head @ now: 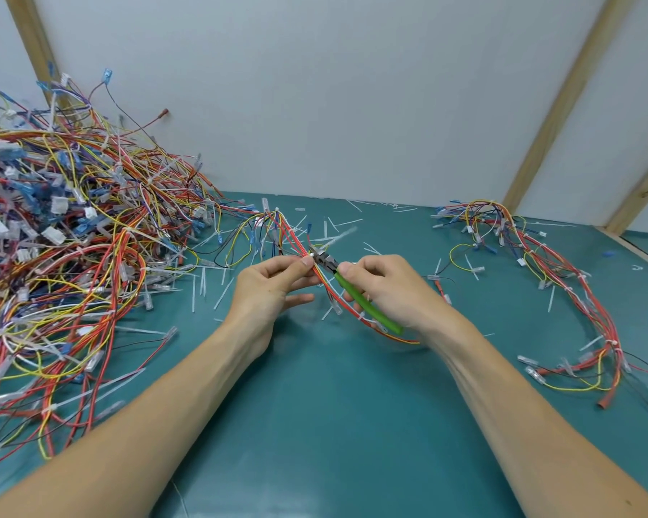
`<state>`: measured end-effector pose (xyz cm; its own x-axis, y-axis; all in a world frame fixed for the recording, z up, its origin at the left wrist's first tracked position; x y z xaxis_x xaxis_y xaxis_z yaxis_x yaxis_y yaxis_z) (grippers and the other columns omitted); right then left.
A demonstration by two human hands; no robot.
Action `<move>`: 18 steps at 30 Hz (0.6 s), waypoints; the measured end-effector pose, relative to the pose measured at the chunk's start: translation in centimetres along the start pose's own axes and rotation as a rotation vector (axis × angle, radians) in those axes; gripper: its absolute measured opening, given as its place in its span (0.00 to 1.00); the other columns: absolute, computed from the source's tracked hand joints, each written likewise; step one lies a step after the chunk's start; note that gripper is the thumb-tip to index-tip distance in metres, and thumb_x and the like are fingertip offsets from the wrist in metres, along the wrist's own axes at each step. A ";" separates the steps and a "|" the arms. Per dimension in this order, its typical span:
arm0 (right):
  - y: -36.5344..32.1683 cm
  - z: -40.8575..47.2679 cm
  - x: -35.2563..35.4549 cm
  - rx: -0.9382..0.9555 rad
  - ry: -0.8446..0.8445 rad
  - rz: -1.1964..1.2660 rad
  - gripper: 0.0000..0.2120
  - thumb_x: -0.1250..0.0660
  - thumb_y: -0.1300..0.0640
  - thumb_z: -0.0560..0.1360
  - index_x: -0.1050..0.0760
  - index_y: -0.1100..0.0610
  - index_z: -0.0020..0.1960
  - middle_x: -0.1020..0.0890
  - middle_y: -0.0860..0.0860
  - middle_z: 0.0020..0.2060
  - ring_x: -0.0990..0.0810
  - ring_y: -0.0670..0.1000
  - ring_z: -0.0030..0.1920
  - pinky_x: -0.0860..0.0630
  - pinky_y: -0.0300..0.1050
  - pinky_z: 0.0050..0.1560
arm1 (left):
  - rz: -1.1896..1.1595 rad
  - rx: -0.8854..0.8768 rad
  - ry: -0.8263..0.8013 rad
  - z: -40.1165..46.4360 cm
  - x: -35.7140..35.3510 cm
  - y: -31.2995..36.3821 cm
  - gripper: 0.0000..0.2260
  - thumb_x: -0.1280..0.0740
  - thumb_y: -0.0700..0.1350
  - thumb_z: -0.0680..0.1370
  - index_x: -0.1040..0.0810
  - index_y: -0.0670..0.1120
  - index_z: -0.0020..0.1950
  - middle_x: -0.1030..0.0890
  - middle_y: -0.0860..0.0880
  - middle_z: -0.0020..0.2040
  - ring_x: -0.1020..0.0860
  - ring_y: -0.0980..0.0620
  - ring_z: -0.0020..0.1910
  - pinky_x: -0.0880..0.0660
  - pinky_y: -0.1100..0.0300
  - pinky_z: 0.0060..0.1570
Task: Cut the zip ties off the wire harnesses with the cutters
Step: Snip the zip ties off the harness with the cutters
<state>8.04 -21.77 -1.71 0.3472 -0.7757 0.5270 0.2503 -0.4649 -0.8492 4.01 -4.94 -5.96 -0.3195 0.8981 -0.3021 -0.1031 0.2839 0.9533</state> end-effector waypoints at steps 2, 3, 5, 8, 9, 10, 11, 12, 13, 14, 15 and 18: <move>0.0 0.0 -0.1 0.007 -0.005 -0.029 0.17 0.33 0.45 0.82 0.23 0.56 0.41 0.14 0.51 0.41 0.19 0.47 0.36 0.23 0.47 0.42 | 0.005 -0.004 -0.001 0.0 0.0 0.0 0.05 0.27 0.44 0.77 0.16 0.43 0.47 0.13 0.47 0.44 0.14 0.51 0.46 0.19 0.61 0.39; 0.1 0.0 -0.1 0.000 -0.010 -0.021 0.17 0.34 0.45 0.82 0.24 0.56 0.42 0.15 0.51 0.41 0.20 0.48 0.36 0.23 0.47 0.40 | 0.007 -0.003 0.002 0.0 0.0 0.0 0.05 0.27 0.44 0.77 0.16 0.43 0.47 0.13 0.46 0.44 0.14 0.50 0.47 0.19 0.60 0.39; 0.2 0.0 -0.2 -0.023 -0.020 0.017 0.18 0.34 0.45 0.82 0.23 0.59 0.43 0.15 0.53 0.41 0.20 0.48 0.34 0.24 0.45 0.32 | 0.004 -0.001 0.011 0.0 0.1 -0.1 0.05 0.26 0.44 0.77 0.16 0.43 0.47 0.13 0.45 0.45 0.14 0.49 0.47 0.18 0.59 0.39; 0.2 0.0 -0.5 -0.025 -0.021 0.033 0.18 0.36 0.45 0.83 0.22 0.58 0.44 0.15 0.52 0.41 0.19 0.46 0.34 0.24 0.43 0.30 | 0.018 0.007 0.004 0.1 0.0 -0.1 0.06 0.26 0.45 0.77 0.16 0.43 0.48 0.15 0.46 0.43 0.14 0.50 0.44 0.19 0.58 0.37; 0.1 -0.1 -0.6 -0.025 -0.026 0.043 0.18 0.36 0.45 0.83 0.22 0.58 0.45 0.15 0.52 0.42 0.18 0.45 0.34 0.23 0.43 0.31 | 0.031 0.006 -0.004 0.1 -0.1 -0.1 0.06 0.26 0.45 0.77 0.16 0.43 0.48 0.15 0.48 0.41 0.15 0.51 0.43 0.18 0.58 0.37; 0.1 -0.1 -0.8 -0.037 -0.035 0.063 0.18 0.37 0.44 0.84 0.21 0.58 0.46 0.15 0.52 0.42 0.18 0.45 0.35 0.21 0.44 0.34 | 0.046 0.000 -0.008 0.1 -0.1 -0.1 0.05 0.27 0.45 0.77 0.17 0.43 0.48 0.16 0.49 0.39 0.15 0.52 0.41 0.18 0.58 0.37; 0.3 -0.2 -1.0 -0.060 -0.042 0.094 0.19 0.38 0.44 0.84 0.21 0.59 0.48 0.15 0.51 0.43 0.18 0.45 0.37 0.18 0.48 0.38 | 0.060 -0.009 -0.005 0.2 0.0 -0.1 0.05 0.27 0.45 0.77 0.17 0.43 0.47 0.16 0.51 0.38 0.15 0.53 0.40 0.18 0.58 0.36; 0.4 -0.2 -1.1 -0.086 -0.036 0.128 0.20 0.39 0.43 0.84 0.20 0.60 0.50 0.15 0.51 0.43 0.17 0.47 0.39 0.16 0.52 0.43 | 0.069 -0.018 0.001 0.2 0.1 0.0 0.04 0.27 0.45 0.77 0.17 0.44 0.48 0.16 0.52 0.38 0.16 0.54 0.40 0.19 0.59 0.35; 0.6 -0.1 -0.8 -0.107 -0.007 0.158 0.21 0.39 0.42 0.84 0.19 0.60 0.51 0.14 0.50 0.44 0.16 0.49 0.41 0.15 0.56 0.47 | 0.071 -0.025 0.005 0.3 0.2 0.0 0.04 0.27 0.45 0.77 0.17 0.44 0.48 0.16 0.53 0.38 0.16 0.55 0.40 0.19 0.60 0.34; 0.8 0.0 -0.4 -0.117 0.045 0.180 0.22 0.38 0.41 0.83 0.19 0.60 0.51 0.14 0.50 0.44 0.15 0.51 0.44 0.15 0.60 0.50 | 0.069 -0.028 0.006 0.3 0.3 0.0 0.04 0.28 0.45 0.78 0.17 0.45 0.49 0.15 0.54 0.39 0.16 0.56 0.40 0.20 0.61 0.34; 0.8 0.1 0.3 -0.113 0.111 0.194 0.22 0.37 0.39 0.82 0.18 0.58 0.50 0.13 0.49 0.43 0.15 0.52 0.46 0.15 0.62 0.51 | 0.066 -0.029 0.005 0.3 0.3 0.1 0.04 0.28 0.45 0.78 0.18 0.45 0.50 0.15 0.54 0.40 0.16 0.56 0.40 0.21 0.62 0.34; 0.8 0.3 2.6 -0.025 0.317 0.239 0.14 0.28 0.41 0.77 0.17 0.52 0.47 0.15 0.42 0.37 0.18 0.43 0.39 0.17 0.55 0.48 | 0.068 -0.038 0.002 0.3 0.4 0.1 0.03 0.29 0.45 0.79 0.18 0.46 0.50 0.16 0.55 0.39 0.16 0.57 0.40 0.21 0.63 0.33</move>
<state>9.44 -24.03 -0.97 0.0960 -0.9548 0.2812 0.1725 -0.2622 -0.9495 4.18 -4.42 -5.95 -0.3284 0.9144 -0.2368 -0.1164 0.2096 0.9708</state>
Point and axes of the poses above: each hand's wrist, its own z-axis towards the middle knuckle, its own x-axis out of the back of the hand, y = z × x, the point moved 8 cm from there along z, towards the middle knuckle
